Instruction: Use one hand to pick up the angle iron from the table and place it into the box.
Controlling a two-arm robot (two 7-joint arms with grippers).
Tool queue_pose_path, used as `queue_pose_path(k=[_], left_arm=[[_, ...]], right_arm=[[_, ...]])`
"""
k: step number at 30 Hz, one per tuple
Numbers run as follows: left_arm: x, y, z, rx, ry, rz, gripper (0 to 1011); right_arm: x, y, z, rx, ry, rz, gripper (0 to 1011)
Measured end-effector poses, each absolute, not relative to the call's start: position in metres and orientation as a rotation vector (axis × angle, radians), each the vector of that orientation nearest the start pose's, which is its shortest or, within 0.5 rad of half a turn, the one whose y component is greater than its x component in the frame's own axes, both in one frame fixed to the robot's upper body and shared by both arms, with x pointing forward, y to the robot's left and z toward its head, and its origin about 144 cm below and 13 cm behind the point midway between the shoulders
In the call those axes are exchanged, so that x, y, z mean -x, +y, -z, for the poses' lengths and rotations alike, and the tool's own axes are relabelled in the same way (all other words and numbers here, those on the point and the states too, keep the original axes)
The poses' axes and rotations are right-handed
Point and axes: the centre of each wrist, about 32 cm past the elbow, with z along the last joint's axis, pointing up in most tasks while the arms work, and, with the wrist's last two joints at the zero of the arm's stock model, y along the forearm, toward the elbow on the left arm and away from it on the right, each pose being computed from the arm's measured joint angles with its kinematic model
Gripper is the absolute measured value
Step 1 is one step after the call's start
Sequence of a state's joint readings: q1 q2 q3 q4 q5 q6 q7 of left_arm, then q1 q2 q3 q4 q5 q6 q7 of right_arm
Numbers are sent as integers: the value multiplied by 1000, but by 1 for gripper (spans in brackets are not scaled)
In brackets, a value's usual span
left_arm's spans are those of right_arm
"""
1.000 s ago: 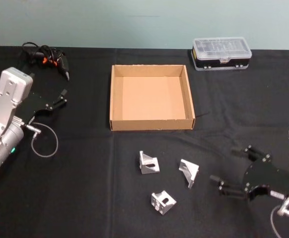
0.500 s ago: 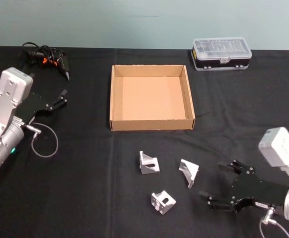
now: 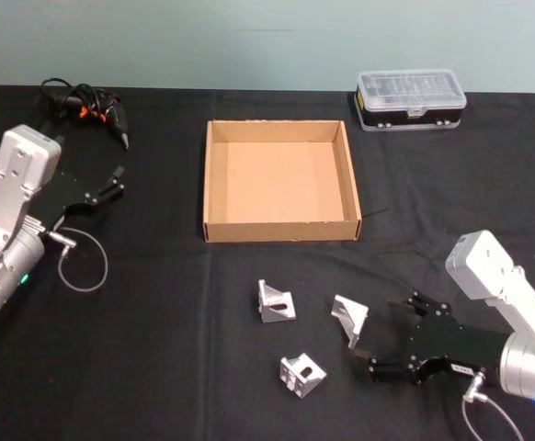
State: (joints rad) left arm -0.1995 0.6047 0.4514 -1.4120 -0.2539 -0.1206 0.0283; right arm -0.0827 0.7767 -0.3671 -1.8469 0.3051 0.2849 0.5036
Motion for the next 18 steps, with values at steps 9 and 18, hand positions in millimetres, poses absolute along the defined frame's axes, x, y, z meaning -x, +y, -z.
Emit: queue_pose_path(k=[9, 18], left_arm=[[-489, 310, -1140, -304, -285, -1248, 1012], [-489, 310, -1140, -304, -285, -1248, 1011]], right_arm=[[-417, -291, -1181, 551, 37, 627, 1003], [-423, -286, -1176, 549, 42, 616, 1003]])
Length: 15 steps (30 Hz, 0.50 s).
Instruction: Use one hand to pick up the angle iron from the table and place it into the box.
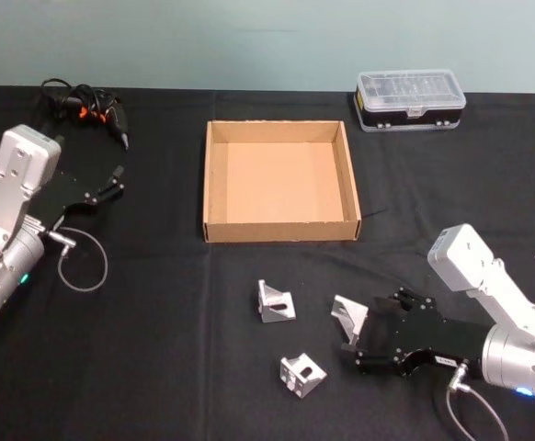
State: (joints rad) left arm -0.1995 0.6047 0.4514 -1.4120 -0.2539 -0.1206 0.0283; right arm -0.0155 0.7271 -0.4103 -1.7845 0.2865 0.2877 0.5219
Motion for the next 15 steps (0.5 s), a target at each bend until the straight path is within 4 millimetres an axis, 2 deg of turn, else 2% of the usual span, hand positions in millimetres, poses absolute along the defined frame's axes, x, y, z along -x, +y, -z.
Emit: queue_pose_path(k=[15], left_arm=[[-489, 310, -1140, -304, -285, -1248, 1012]], right_arm=[[-433, -281, -1173, 539, 44, 607, 1003]])
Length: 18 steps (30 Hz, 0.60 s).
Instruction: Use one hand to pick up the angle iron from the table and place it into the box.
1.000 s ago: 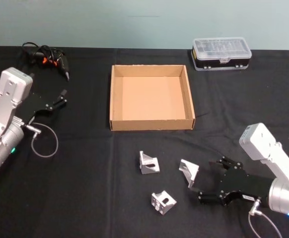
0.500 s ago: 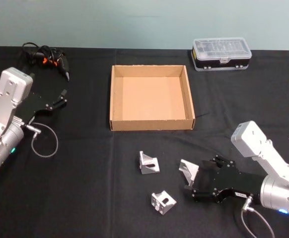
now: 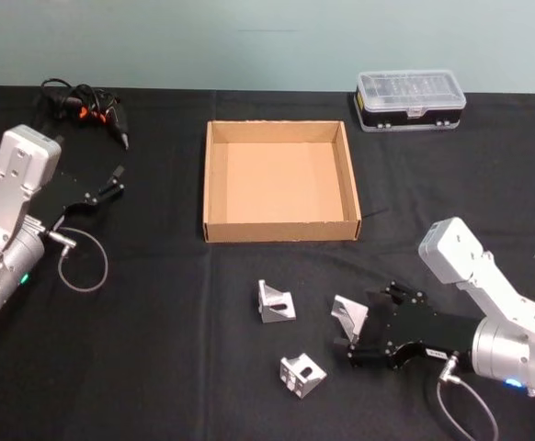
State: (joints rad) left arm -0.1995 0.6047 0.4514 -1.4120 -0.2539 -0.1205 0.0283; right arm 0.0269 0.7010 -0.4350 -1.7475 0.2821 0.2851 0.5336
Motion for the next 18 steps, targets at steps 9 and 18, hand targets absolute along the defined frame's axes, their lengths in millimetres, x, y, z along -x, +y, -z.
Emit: queue_pose_path(k=[9, 18], left_arm=[[-489, 310, -1140, -304, -285, -1248, 1011], [-489, 310, -1140, -304, -285, -1248, 1011]], right_arm=[[-435, -277, -1172, 538, 49, 601, 1003], [-435, -277, -1170, 542, 58, 599, 927]])
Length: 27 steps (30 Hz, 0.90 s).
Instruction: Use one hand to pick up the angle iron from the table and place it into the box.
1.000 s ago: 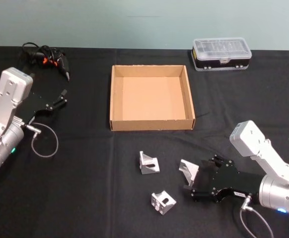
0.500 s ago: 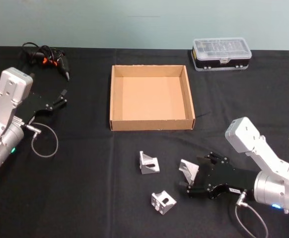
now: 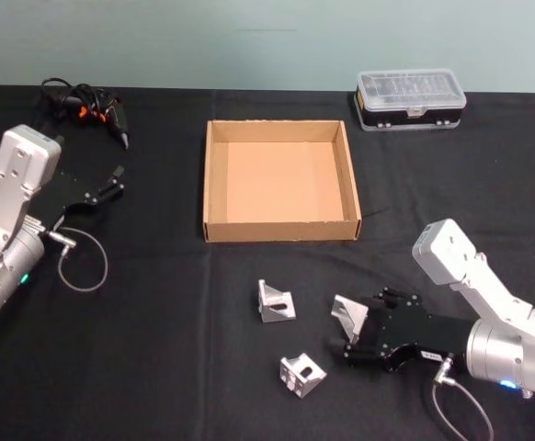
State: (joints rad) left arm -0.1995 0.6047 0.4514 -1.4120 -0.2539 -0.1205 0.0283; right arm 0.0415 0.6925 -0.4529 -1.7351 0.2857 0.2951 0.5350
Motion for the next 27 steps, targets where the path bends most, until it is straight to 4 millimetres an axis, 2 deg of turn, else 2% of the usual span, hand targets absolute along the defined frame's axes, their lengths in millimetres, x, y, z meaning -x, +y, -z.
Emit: queue_pose_path(k=[8, 9, 12, 13, 27], left_arm=[[-489, 310, -1140, -304, -285, -1248, 1011], [-489, 310, -1140, -304, -285, -1248, 1011], [-489, 310, -1140, -304, -285, -1248, 1011], [-489, 310, -1140, -304, -285, -1248, 1011], [-489, 310, -1140, -304, -285, -1248, 1011]], right_arm=[[-434, -277, -1169, 537, 63, 606, 724], [-434, -277, -1169, 536, 63, 607, 664], [-433, -277, -1170, 535, 61, 610, 607], [-433, -278, -1170, 534, 60, 613, 553], [-432, -278, -1172, 522, 55, 624, 533]])
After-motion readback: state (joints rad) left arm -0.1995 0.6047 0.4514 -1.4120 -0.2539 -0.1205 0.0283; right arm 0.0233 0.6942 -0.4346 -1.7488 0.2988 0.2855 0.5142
